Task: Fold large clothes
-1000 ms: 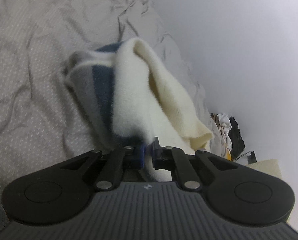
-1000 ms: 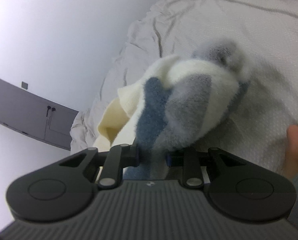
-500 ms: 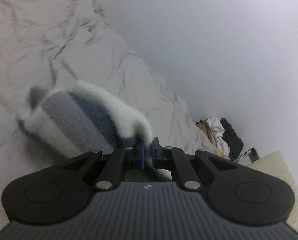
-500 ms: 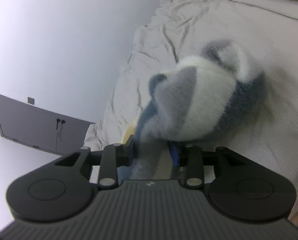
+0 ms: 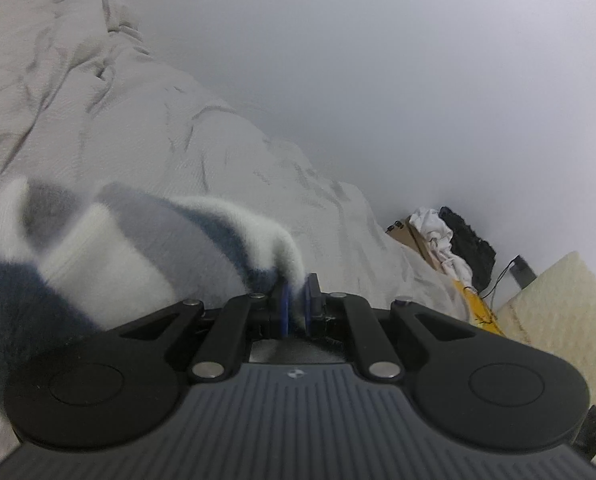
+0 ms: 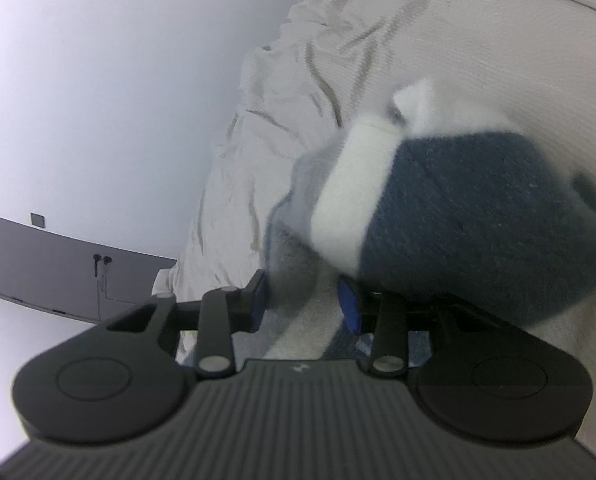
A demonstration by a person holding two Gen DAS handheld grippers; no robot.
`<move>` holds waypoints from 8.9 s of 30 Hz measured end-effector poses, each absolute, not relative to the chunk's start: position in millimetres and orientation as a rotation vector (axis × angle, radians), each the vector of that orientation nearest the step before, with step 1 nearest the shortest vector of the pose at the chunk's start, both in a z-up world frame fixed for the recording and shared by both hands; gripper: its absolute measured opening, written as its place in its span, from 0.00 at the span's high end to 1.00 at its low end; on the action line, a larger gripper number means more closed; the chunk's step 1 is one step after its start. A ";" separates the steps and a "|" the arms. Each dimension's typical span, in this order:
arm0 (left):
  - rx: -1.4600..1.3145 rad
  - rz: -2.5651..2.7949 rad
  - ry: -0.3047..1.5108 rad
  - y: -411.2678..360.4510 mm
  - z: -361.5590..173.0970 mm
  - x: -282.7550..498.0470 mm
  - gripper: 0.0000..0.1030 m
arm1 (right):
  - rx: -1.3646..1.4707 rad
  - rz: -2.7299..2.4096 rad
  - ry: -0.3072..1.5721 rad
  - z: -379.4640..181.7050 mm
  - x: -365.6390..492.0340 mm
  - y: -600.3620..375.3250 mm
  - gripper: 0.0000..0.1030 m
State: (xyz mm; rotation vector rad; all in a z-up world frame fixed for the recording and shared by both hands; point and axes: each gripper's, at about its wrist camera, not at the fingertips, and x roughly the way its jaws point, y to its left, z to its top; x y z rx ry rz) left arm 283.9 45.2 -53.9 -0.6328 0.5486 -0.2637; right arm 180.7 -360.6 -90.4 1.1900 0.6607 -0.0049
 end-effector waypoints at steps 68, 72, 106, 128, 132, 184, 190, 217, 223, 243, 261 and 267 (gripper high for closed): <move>-0.233 -0.073 0.551 29.1 -48.5 194.6 0.34 | 0.435 0.066 0.556 -58.0 152.0 -285.1 0.26; -0.220 -0.074 0.538 18.4 -43.9 173.0 0.33 | 0.484 0.085 0.572 -58.6 138.9 -285.2 0.26; -0.944 -0.199 0.747 59.8 -139.3 190.2 0.13 | 1.291 0.108 0.656 -163.8 182.9 -308.8 0.00; -1.199 -0.099 0.694 86.3 -160.1 261.2 0.24 | 1.360 0.023 0.612 -180.2 173.7 -323.4 0.00; -1.068 -0.085 0.682 76.5 -149.4 266.8 0.43 | 1.344 -0.039 0.574 -181.1 172.3 -331.8 0.01; -0.879 -0.495 0.486 -121.4 43.5 253.3 0.61 | 0.906 0.086 0.171 14.9 103.6 -511.9 0.54; -0.850 -0.580 0.491 -200.2 33.8 307.5 0.61 | 0.879 0.039 0.128 11.8 125.0 -573.4 0.54; -0.704 -0.665 0.645 -281.5 -163.0 393.5 0.55 | 0.969 -0.140 0.219 -179.4 159.0 -632.9 0.46; -0.684 -0.663 0.694 -284.0 -154.2 390.5 0.44 | 1.031 -0.160 0.245 -180.1 165.1 -631.2 0.41; -0.295 -0.564 0.584 -229.7 4.7 251.5 0.35 | 0.780 -0.274 0.317 -72.3 41.1 -560.2 0.33; -0.101 -0.640 0.383 -188.9 136.9 47.6 0.35 | 0.413 -0.167 0.246 44.3 -67.7 -459.5 0.33; -0.068 -0.647 0.357 -176.8 135.3 1.5 0.35 | 0.345 -0.135 0.255 45.5 -97.5 -427.9 0.33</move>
